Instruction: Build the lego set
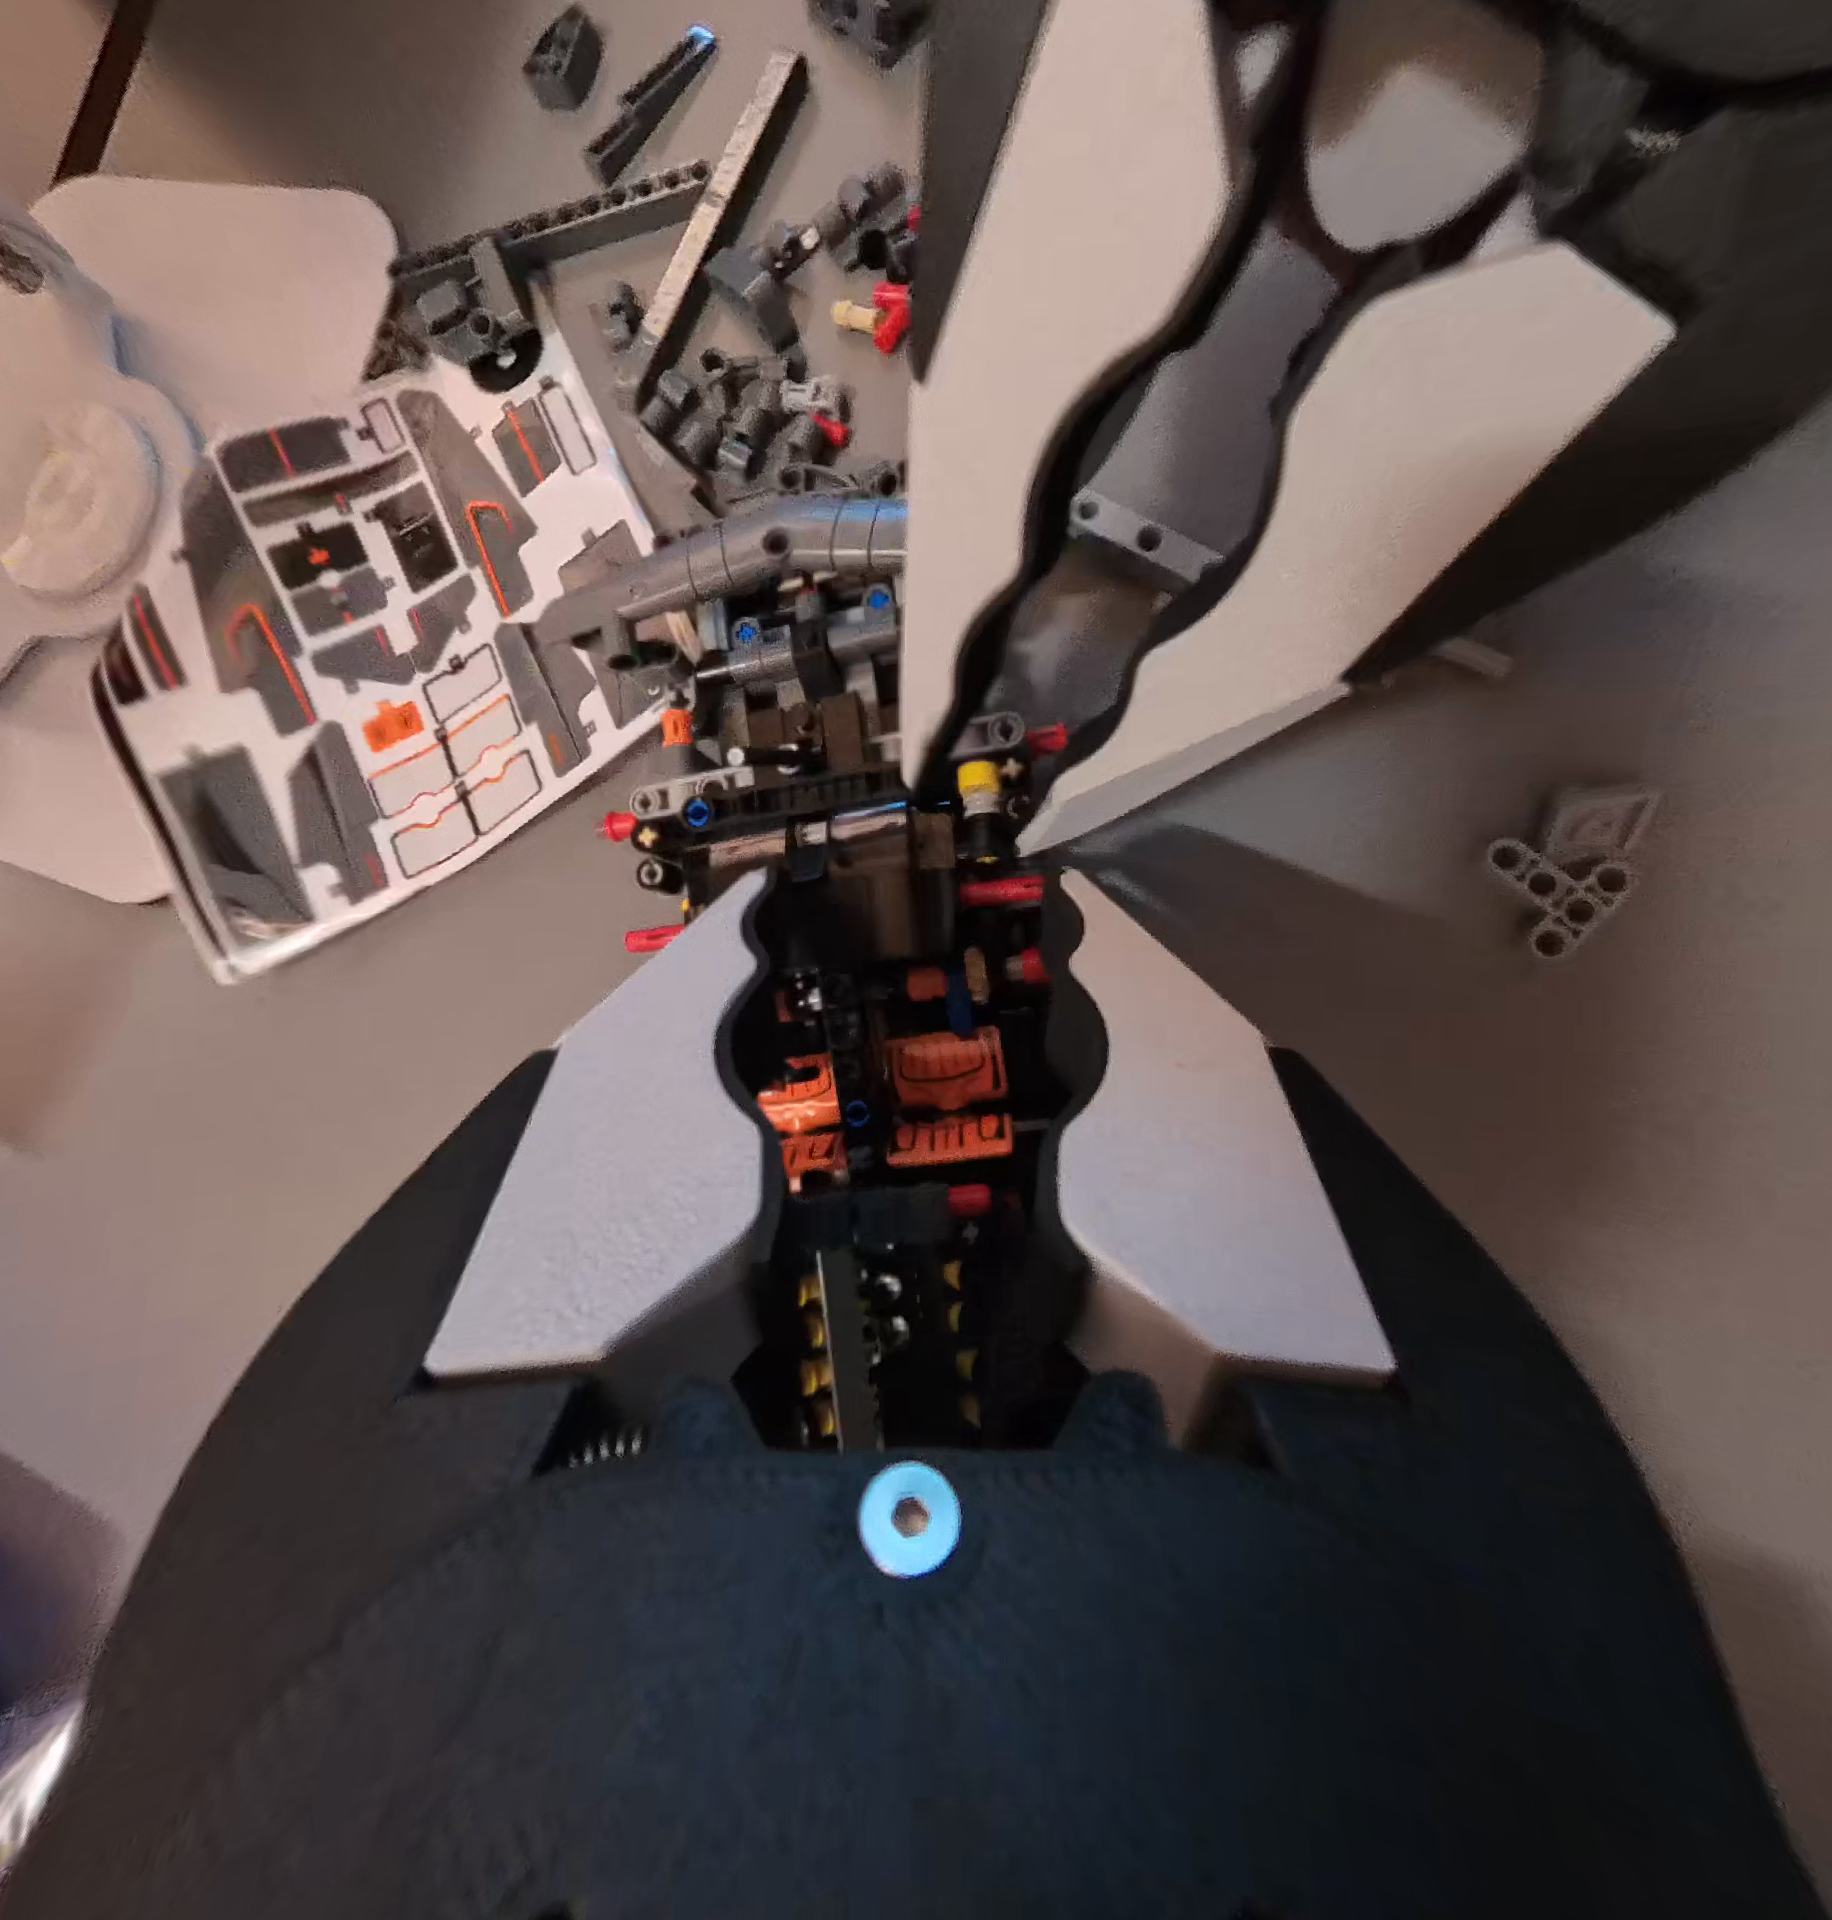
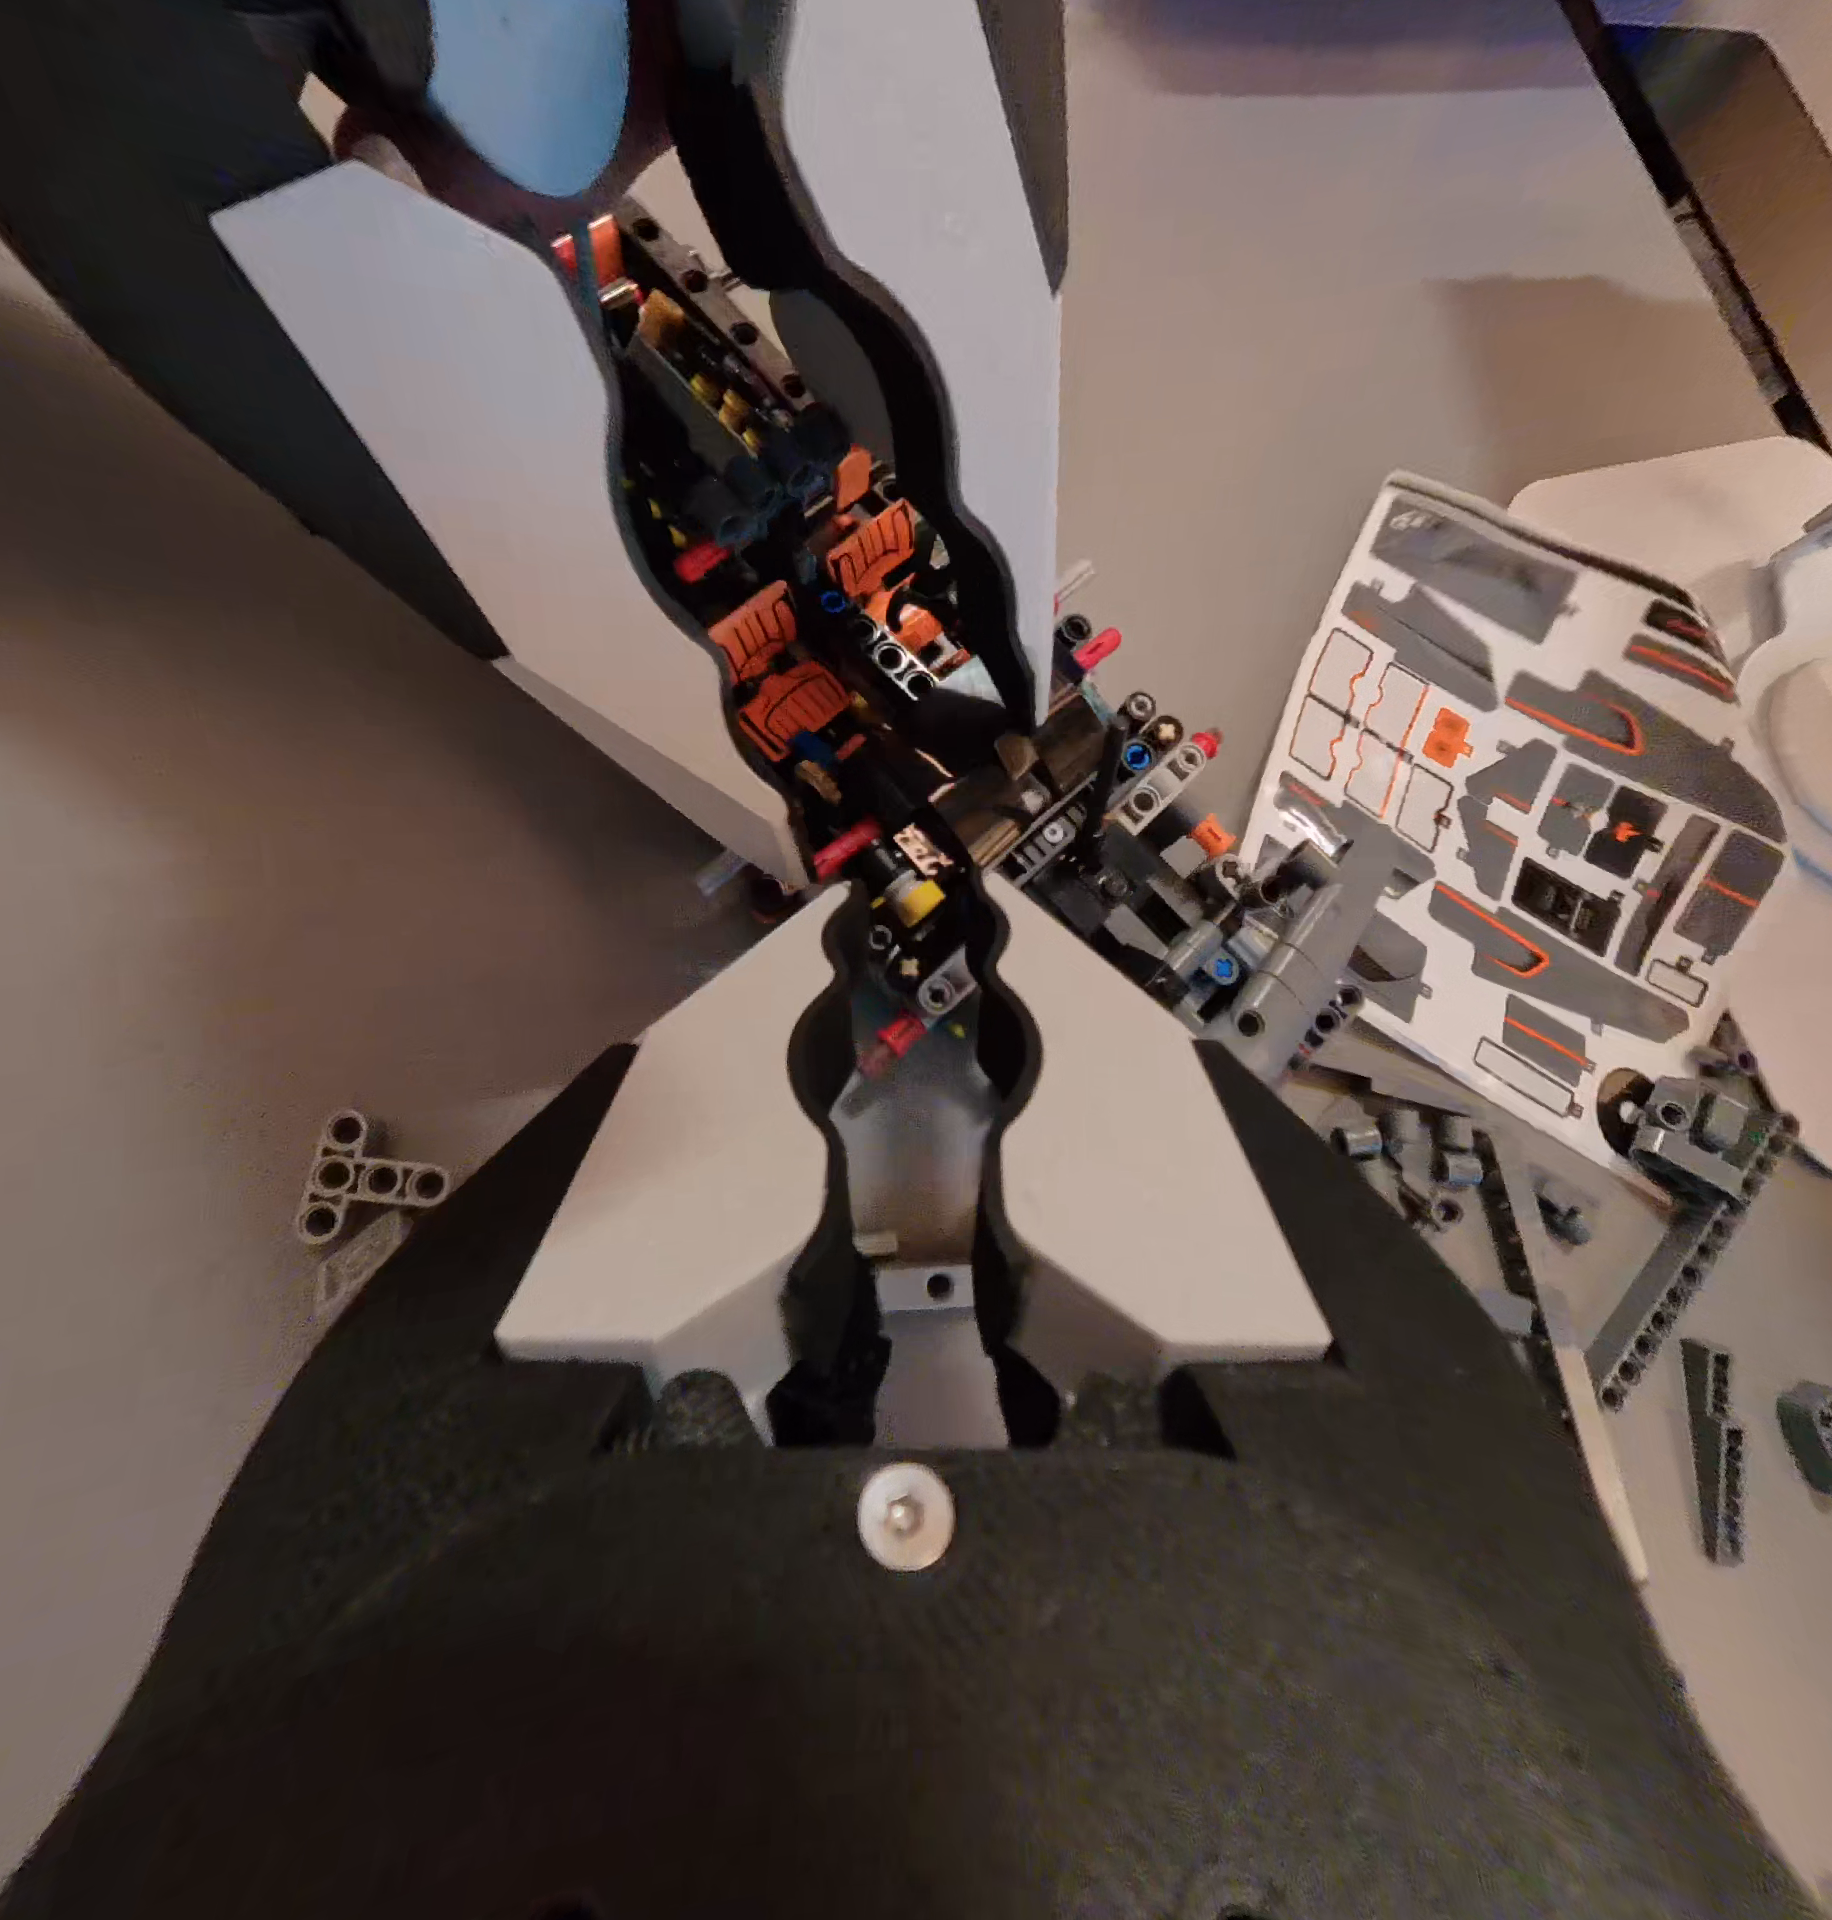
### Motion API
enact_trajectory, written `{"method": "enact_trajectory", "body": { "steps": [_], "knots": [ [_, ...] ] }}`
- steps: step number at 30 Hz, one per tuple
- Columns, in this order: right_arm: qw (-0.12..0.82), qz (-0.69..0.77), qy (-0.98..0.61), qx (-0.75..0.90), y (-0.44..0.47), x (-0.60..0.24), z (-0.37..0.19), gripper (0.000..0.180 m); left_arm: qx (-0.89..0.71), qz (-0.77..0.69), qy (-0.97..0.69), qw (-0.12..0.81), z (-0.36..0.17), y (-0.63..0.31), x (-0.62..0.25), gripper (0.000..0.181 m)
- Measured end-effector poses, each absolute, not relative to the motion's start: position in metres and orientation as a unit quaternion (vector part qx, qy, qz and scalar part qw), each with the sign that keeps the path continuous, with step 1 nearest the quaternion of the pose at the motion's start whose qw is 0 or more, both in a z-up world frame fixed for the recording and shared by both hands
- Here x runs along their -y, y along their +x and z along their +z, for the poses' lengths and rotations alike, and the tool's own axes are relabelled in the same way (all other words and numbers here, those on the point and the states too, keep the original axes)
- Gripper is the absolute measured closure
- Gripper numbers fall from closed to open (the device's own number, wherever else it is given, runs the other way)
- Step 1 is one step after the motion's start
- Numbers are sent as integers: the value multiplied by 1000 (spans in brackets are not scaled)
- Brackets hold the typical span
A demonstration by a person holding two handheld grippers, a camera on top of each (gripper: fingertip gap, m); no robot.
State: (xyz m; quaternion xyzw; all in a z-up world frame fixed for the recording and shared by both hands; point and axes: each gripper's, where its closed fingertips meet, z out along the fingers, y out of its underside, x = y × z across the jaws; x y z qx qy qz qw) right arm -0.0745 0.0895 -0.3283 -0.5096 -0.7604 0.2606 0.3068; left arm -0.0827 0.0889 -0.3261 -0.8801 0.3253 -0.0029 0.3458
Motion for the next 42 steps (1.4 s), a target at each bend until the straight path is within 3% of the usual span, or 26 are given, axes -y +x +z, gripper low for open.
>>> {"method": "enact_trajectory", "body": {
  "steps": [5, 12, 26, 40, 42],
  "knots": [
    [312, 268, -501, 761, -75, -89, -327, 168, -312, -28, -879, 358, -324, -84, -89, 131],
    [296, 270, -468, 787, -73, -85, -326, 166, -300, -21, -893, 334, -326, -93, -93, 112],
    [335, 243, -435, 800, -74, -84, -328, 169, -296, -63, -899, 317, -330, -88, -93, 119],
    [308, 266, -434, 804, -74, -84, -328, 169, -293, -67, -897, 324, -330, -88, -94, 120],
    [306, 266, -421, 811, -70, -82, -327, 169, -295, -67, -895, 328, -328, -88, -94, 127]
  ]
}}
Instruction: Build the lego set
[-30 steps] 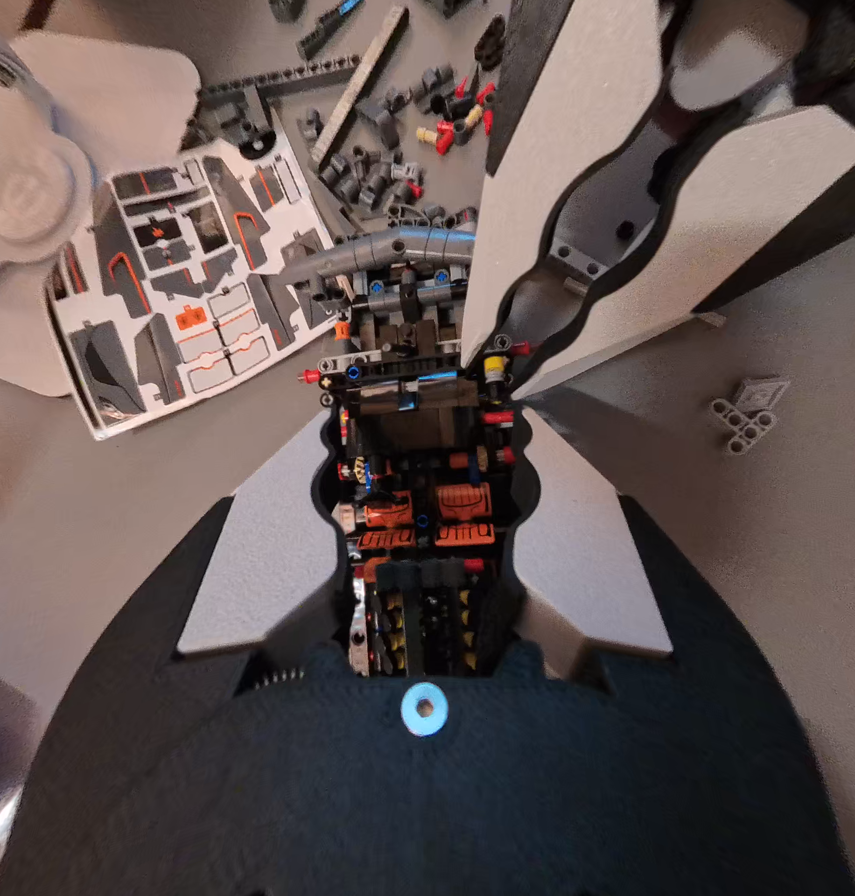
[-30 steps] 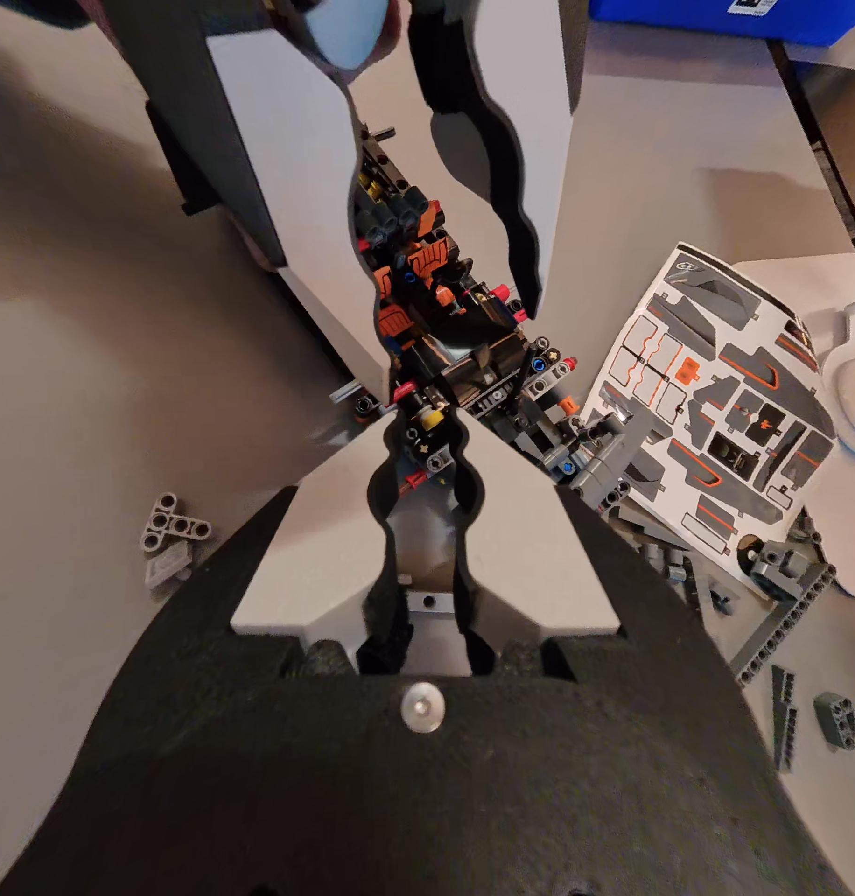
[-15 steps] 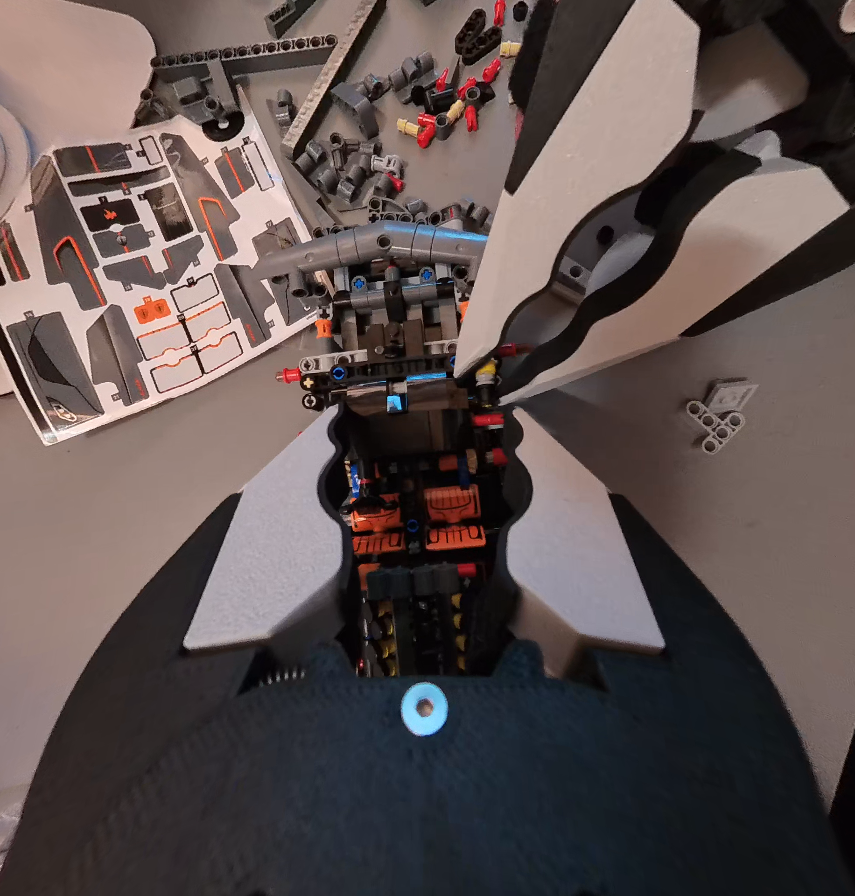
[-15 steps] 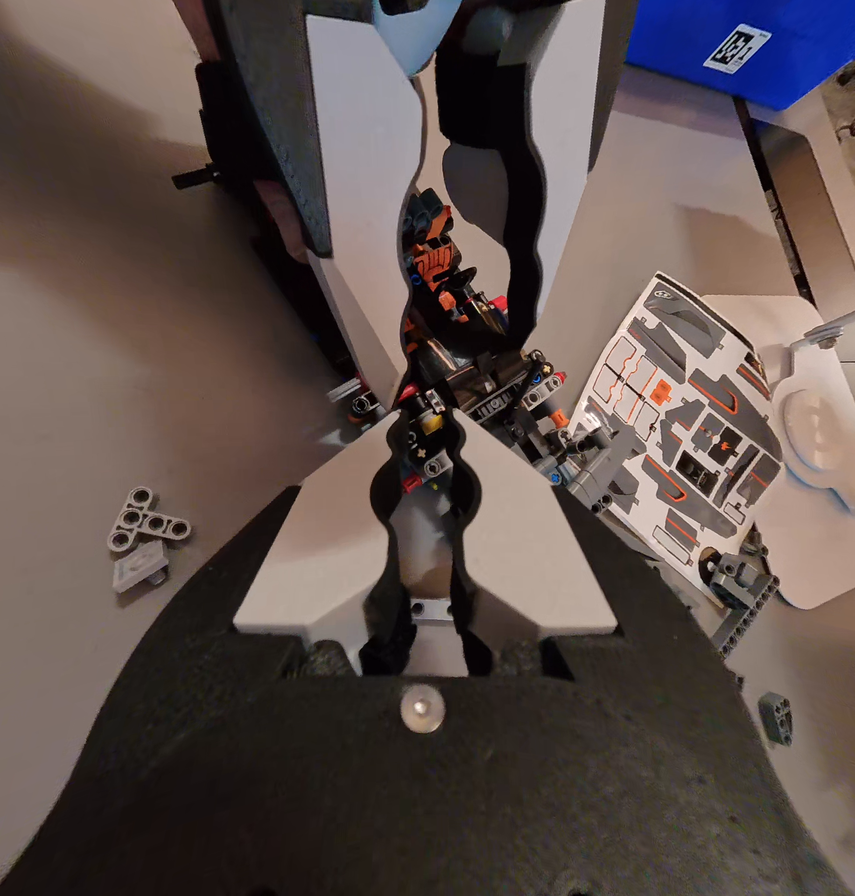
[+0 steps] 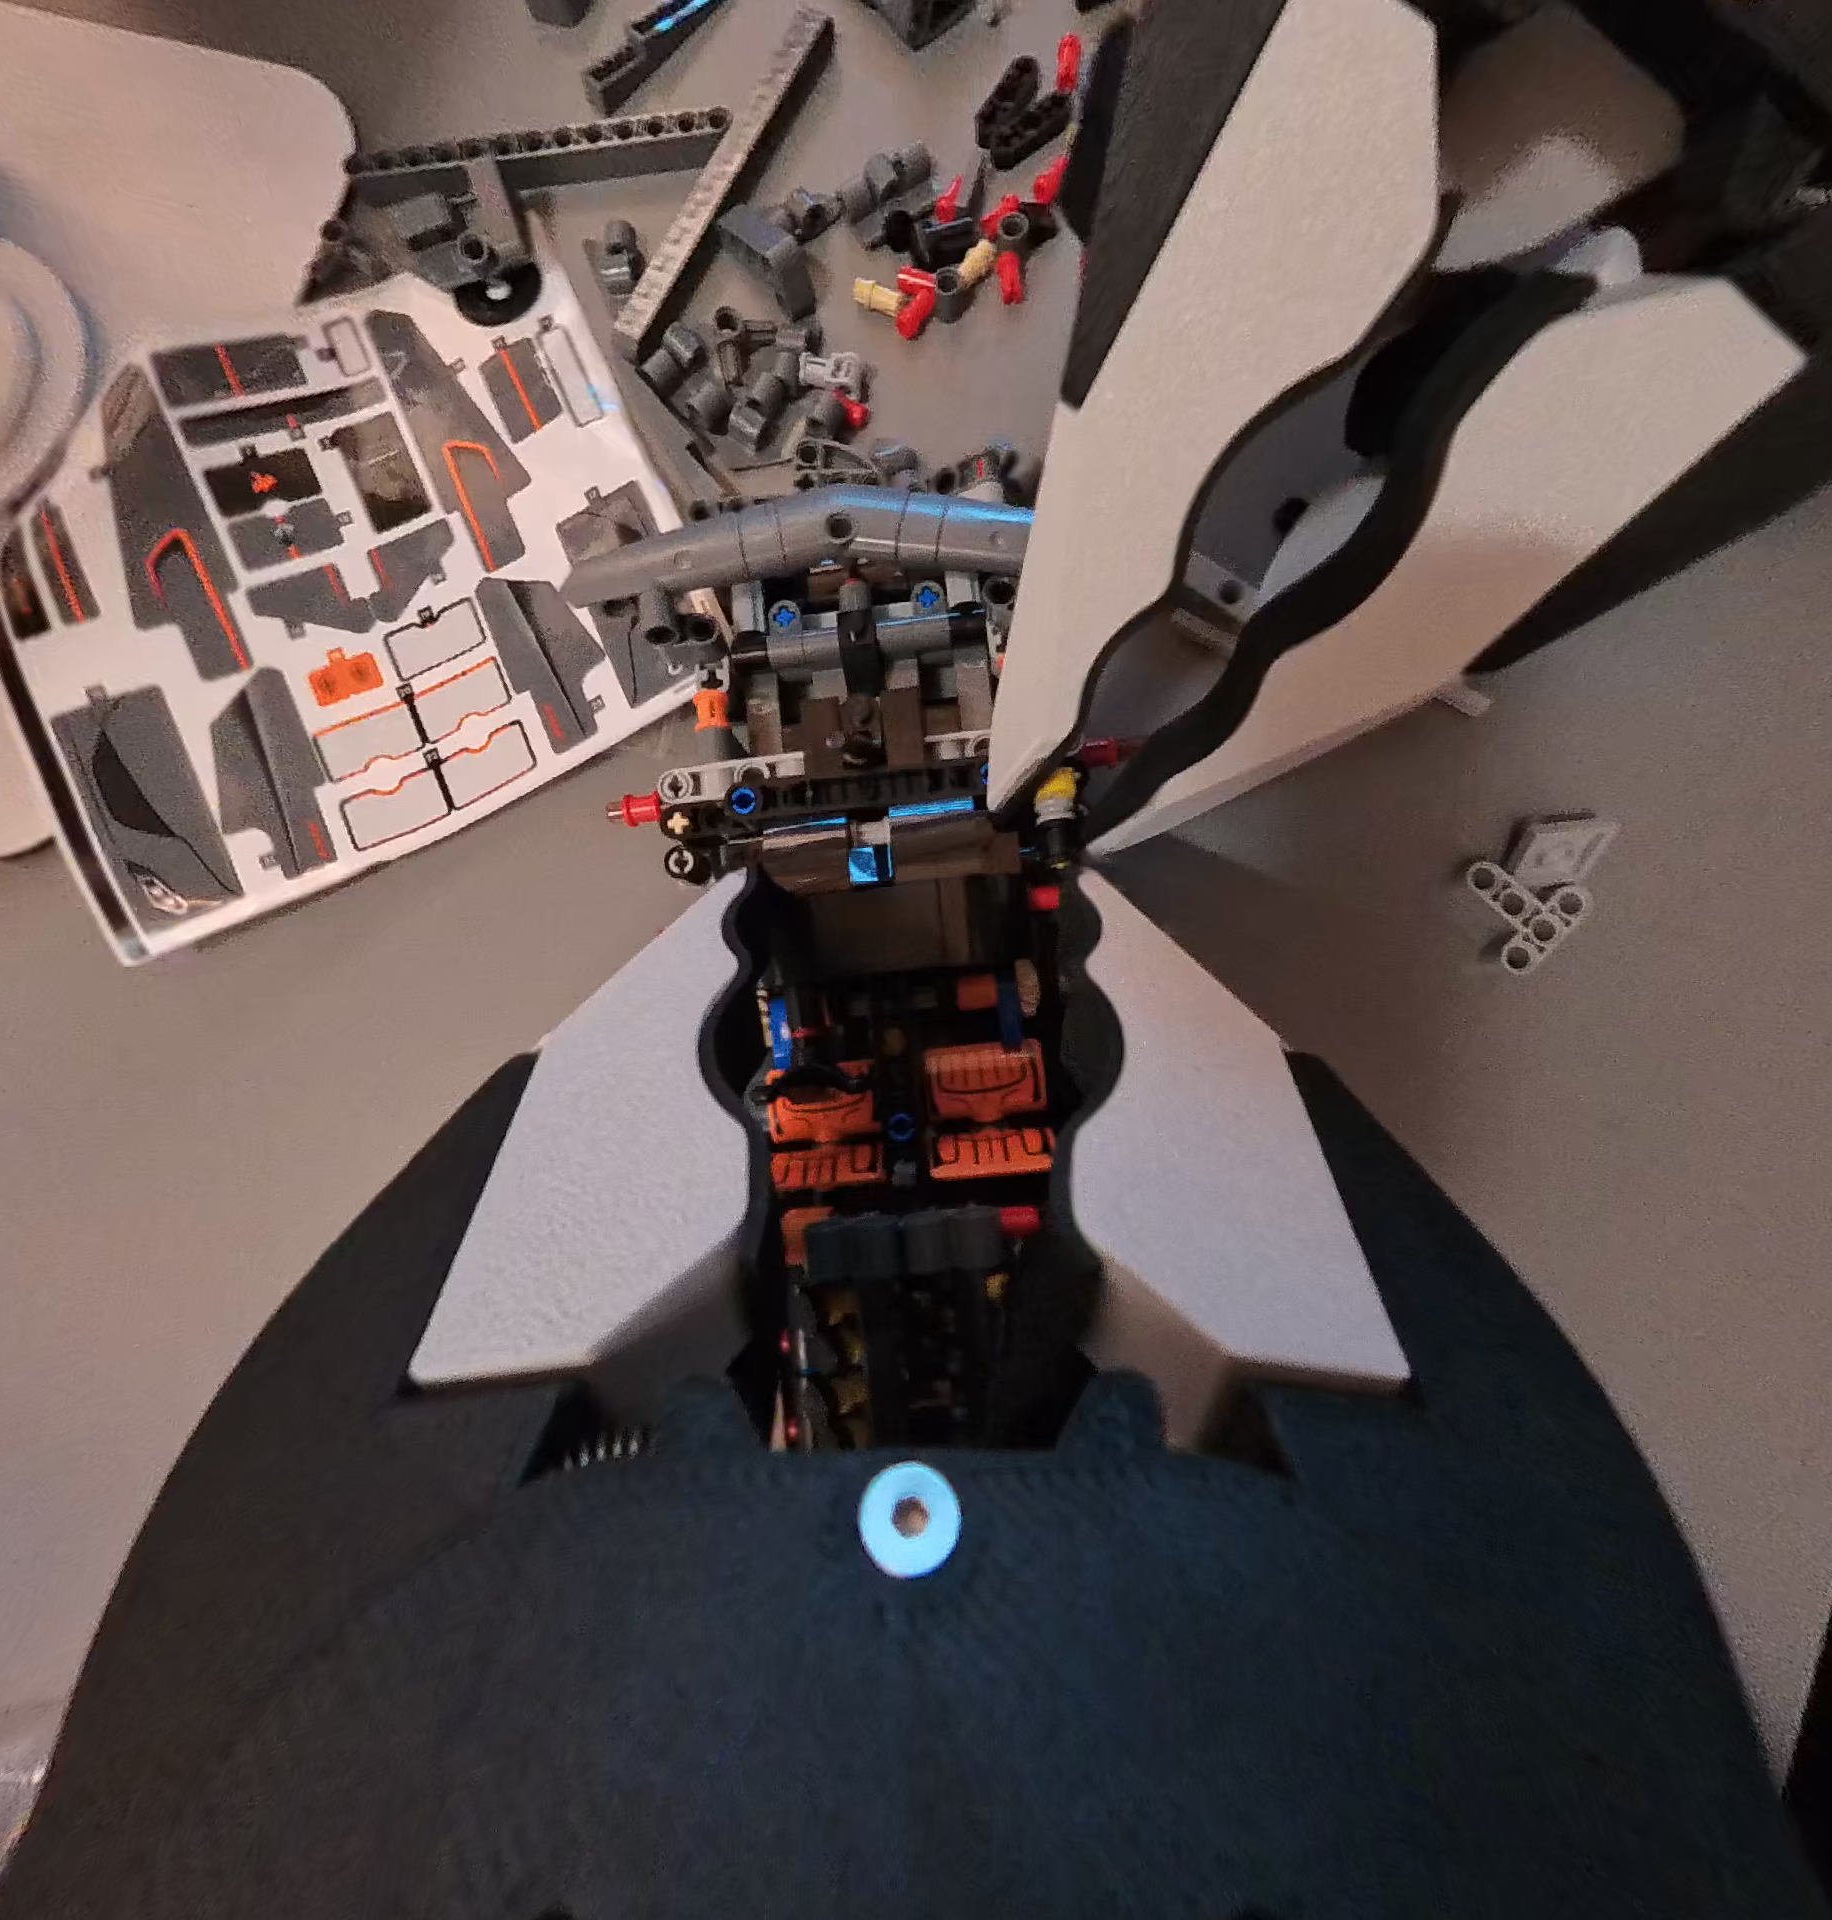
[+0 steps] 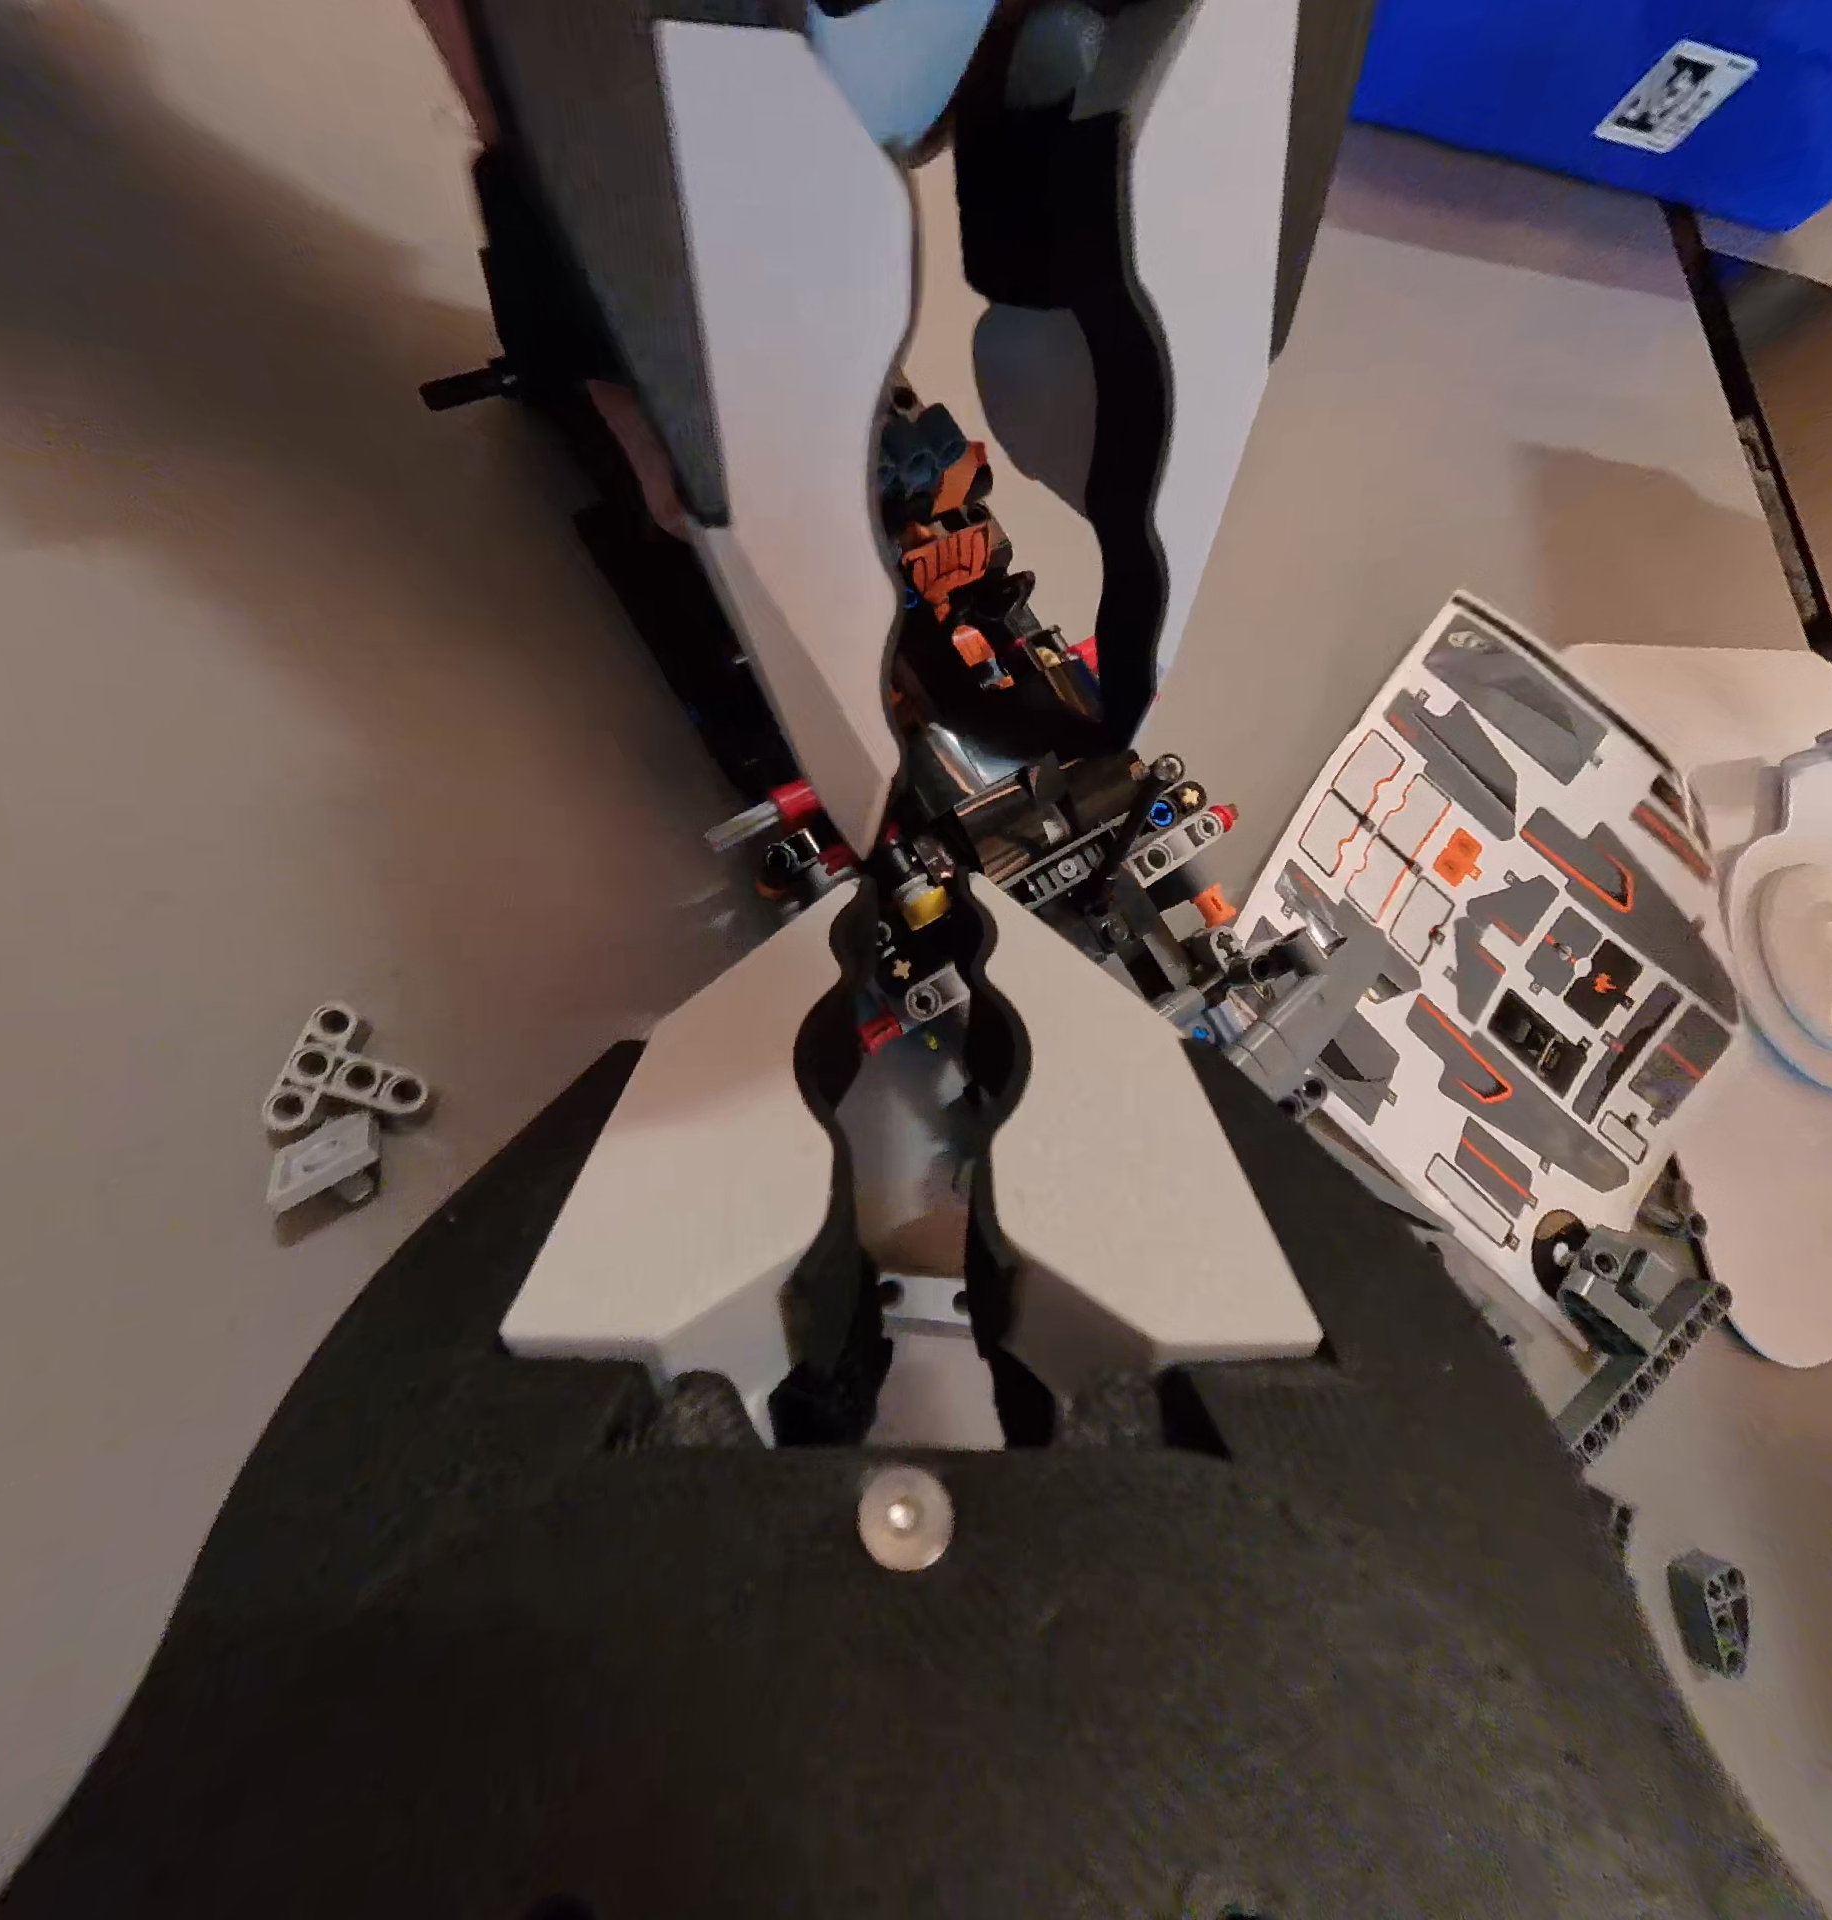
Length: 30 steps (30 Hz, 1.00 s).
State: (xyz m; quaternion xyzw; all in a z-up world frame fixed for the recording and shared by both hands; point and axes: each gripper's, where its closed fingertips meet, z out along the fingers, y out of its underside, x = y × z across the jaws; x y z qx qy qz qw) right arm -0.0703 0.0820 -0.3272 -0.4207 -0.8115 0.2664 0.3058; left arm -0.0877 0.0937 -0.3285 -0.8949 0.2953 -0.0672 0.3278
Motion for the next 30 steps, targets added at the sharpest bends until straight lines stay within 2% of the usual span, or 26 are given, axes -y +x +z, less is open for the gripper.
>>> {"method": "enact_trajectory", "body": {
  "steps": [2, 6, 12, 21, 30],
  "knots": [
    [306, 261, -394, 827, -64, -77, -325, 167, -301, -71, -892, 330, -327, -86, -90, 124],
    [293, 262, -361, 846, -60, -72, -319, 151, -313, -66, -884, 341, -328, -83, -83, 113],
    [290, 234, -308, 876, -73, -72, -307, 127, -317, -54, -878, 354, -328, -94, -77, 110],
    [248, 176, -262, 916, -86, -79, -313, 120, -317, -85, -864, 381, -327, -94, -76, 119],
    [191, 151, -231, 942, -91, -78, -326, 119, -317, -96, -863, 381, -334, -94, -78, 118]
  ]
}}
